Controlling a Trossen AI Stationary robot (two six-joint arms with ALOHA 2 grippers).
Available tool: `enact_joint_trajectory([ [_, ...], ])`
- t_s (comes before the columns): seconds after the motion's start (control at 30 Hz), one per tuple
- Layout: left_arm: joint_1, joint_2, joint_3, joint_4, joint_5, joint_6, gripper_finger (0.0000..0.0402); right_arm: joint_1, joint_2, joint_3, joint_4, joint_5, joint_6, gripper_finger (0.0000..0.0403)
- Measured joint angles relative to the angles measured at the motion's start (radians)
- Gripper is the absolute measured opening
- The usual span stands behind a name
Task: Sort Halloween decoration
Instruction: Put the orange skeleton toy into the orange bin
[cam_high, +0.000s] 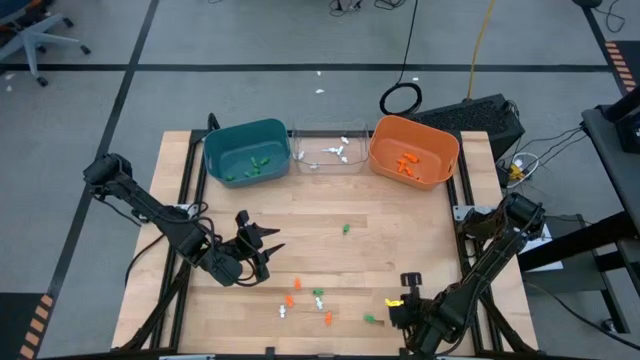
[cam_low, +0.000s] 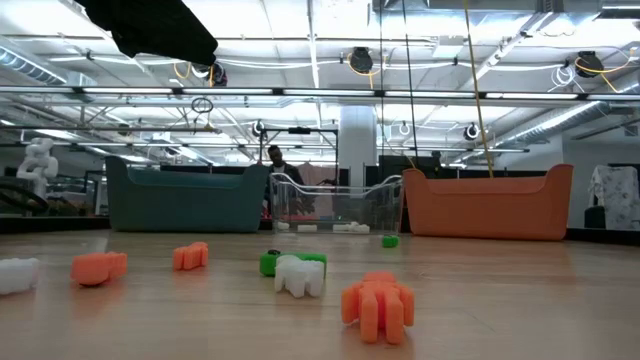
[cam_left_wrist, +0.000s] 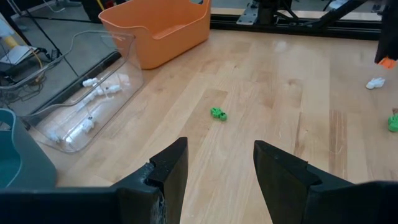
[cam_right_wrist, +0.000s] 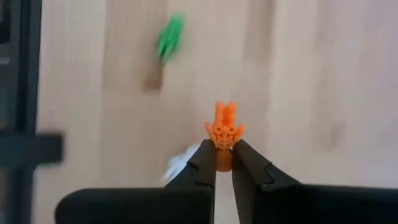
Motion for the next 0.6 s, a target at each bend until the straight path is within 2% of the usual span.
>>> enact_joint_trajectory([
  [0.27,0.0,0.0,0.0,0.0,0.013,0.0,0.018,-0.043,0.0,0.063,0.046,0.398,-0.268,0.0008],
  [0.47,0.0,0.0,0.0,0.0,0.025,-0.001,0.018,-0.072,0.0,0.064,0.088,0.656,-0.426,0.0008],
  [0.6,-0.005,0.0,0.0,0.0,0.086,-0.035,0.018,-0.109,0.0,0.065,0.154,0.797,-0.535,0.0008],
])
